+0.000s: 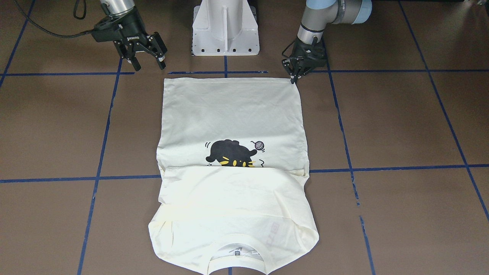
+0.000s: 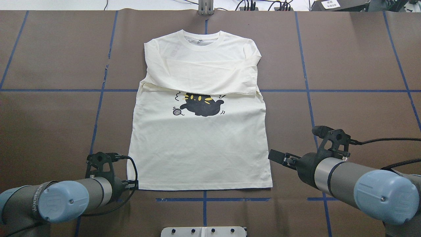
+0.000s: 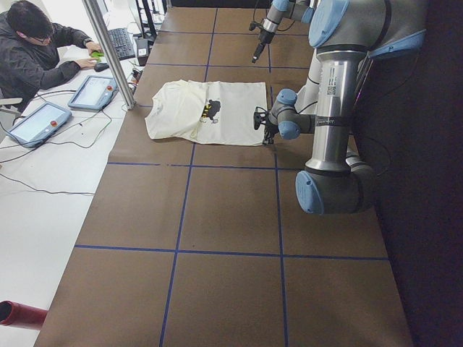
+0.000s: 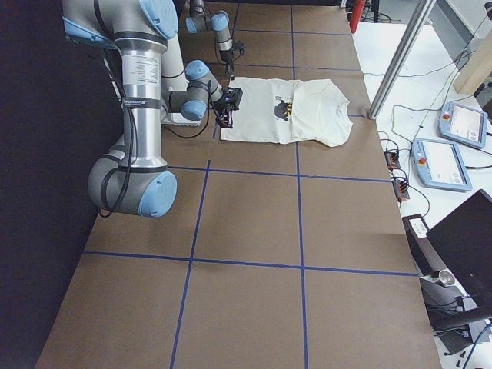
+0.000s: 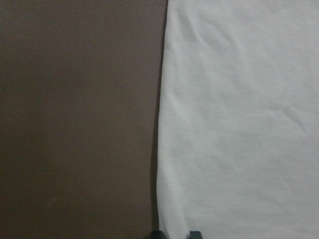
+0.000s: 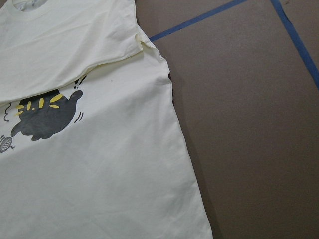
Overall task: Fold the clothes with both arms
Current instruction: 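Grasp the hem corners with both grippers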
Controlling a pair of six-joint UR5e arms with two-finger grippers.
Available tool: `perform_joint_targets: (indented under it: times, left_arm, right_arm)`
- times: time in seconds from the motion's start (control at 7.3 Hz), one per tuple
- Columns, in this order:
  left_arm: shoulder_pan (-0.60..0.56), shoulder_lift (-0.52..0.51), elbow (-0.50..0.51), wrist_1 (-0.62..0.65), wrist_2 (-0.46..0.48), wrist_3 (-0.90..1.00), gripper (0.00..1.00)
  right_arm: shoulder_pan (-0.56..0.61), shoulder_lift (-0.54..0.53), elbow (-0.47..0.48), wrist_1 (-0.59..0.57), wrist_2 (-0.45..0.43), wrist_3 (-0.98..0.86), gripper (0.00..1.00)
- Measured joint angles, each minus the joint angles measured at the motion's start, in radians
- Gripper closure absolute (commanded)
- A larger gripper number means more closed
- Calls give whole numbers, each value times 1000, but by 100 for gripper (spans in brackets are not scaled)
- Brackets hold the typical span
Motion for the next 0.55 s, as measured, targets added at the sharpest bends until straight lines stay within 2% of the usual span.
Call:
perform_joint_targets:
  times: [0.27,0.41,0.55]
  left_arm:
    - [-1,-6,-10,0,-1,5,100]
    - [-2,-10,-15,0,-2,5,100]
    - [-3,-13,-23,-1,-4,4,100]
  right_arm:
    - [-24,-1,-4,-9,-2,44,47]
    - [-44,1,-6,-25,-9,96,55]
    - [-71,4,-14,-45,-33,148,52]
